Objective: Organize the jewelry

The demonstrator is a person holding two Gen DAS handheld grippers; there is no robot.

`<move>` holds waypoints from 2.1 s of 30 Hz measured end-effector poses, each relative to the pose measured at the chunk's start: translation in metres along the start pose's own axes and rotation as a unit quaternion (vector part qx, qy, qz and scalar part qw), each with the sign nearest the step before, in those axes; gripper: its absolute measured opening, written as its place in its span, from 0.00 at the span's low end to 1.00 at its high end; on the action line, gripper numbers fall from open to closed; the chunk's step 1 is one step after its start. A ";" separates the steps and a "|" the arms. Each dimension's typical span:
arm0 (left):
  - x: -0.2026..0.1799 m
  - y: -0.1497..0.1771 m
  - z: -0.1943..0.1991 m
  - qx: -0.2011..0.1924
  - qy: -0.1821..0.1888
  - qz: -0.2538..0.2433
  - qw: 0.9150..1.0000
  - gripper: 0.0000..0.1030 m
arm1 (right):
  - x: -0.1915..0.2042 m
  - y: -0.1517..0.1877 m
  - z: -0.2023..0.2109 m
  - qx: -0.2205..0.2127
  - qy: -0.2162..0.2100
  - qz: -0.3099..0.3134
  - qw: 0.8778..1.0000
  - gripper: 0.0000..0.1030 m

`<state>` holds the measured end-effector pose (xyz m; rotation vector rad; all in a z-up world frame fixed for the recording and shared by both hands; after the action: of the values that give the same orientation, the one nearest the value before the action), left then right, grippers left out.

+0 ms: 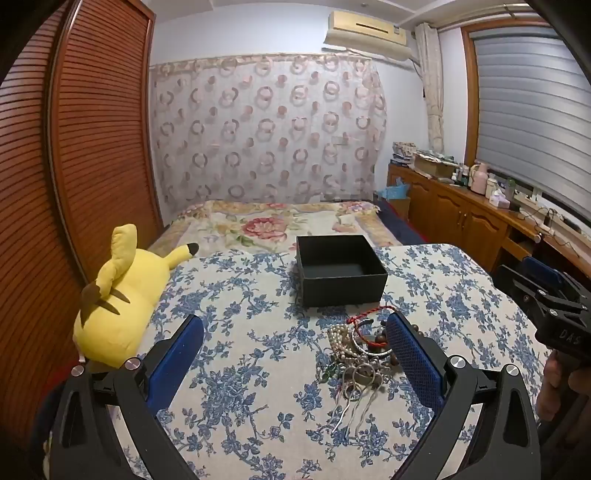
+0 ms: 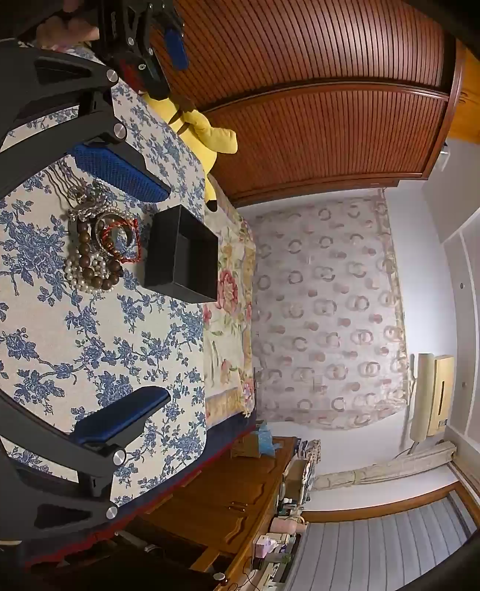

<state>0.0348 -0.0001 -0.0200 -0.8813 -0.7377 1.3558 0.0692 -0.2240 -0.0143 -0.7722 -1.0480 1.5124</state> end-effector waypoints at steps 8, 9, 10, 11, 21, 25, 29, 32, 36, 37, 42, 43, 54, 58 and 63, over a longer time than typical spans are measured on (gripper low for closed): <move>-0.002 0.000 -0.002 -0.001 0.000 0.000 1.000 0.93 | 0.000 0.001 0.000 0.000 0.000 0.000 1.000 0.98; -0.001 -0.001 0.001 -0.004 0.000 0.000 1.000 0.93 | 0.000 0.001 0.000 0.000 0.000 0.000 1.000 0.98; 0.000 0.000 0.000 -0.004 0.001 0.001 1.000 0.93 | 0.000 0.001 0.000 0.000 0.000 0.000 1.000 0.98; 0.000 0.000 0.000 -0.004 0.001 0.001 1.000 0.93 | 0.000 0.000 0.000 -0.001 0.000 0.000 1.000 0.98; 0.000 0.000 0.001 -0.005 0.000 0.001 1.000 0.93 | 0.000 0.001 0.001 0.000 0.000 0.000 1.000 0.98; 0.000 0.000 0.001 -0.006 0.001 0.001 1.000 0.93 | 0.001 0.001 0.000 0.001 0.000 0.001 1.000 0.98; 0.000 0.000 0.001 -0.006 0.001 0.001 1.000 0.93 | 0.001 0.002 0.000 0.001 0.000 0.000 1.000 0.98; 0.000 0.000 0.001 -0.007 0.001 0.001 1.000 0.93 | 0.001 0.002 0.000 0.001 0.000 0.000 1.000 0.98; 0.000 -0.001 0.001 -0.007 0.001 0.001 1.000 0.93 | 0.001 0.001 -0.001 0.001 0.001 0.001 1.000 0.98; 0.000 -0.001 0.001 -0.007 0.001 0.001 1.000 0.93 | 0.000 0.001 -0.001 0.001 0.001 0.001 1.000 0.98; 0.000 -0.001 0.001 -0.007 0.001 0.001 1.000 0.93 | 0.001 0.001 -0.001 0.001 0.000 0.001 1.000 0.98; 0.000 -0.001 0.001 -0.008 0.001 0.001 1.000 0.93 | 0.001 0.001 -0.001 0.001 0.001 0.001 1.000 0.98; 0.000 -0.001 0.001 -0.008 0.001 0.000 1.000 0.93 | 0.001 0.001 -0.001 0.001 0.000 0.001 1.000 0.98; 0.000 -0.001 0.001 -0.009 0.001 0.000 1.000 0.93 | 0.002 0.001 -0.001 0.001 0.000 0.001 1.000 0.98; 0.000 -0.001 0.001 -0.009 0.001 0.000 1.000 0.93 | 0.002 0.001 -0.001 0.001 0.001 0.002 1.000 0.98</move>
<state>0.0342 -0.0001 -0.0188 -0.8971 -0.7503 1.3504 0.0690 -0.2222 -0.0155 -0.7742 -1.0449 1.5149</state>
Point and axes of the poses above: each gripper's, at about its wrist camera, not at the fingertips, and z roughly against the way its jaws point, x to its left, y to its underside, the point moved 4 cm from there along -z, roughly the way its jaws point, and after that the axes turned 6 degrees about y, right-handed, at the moved point
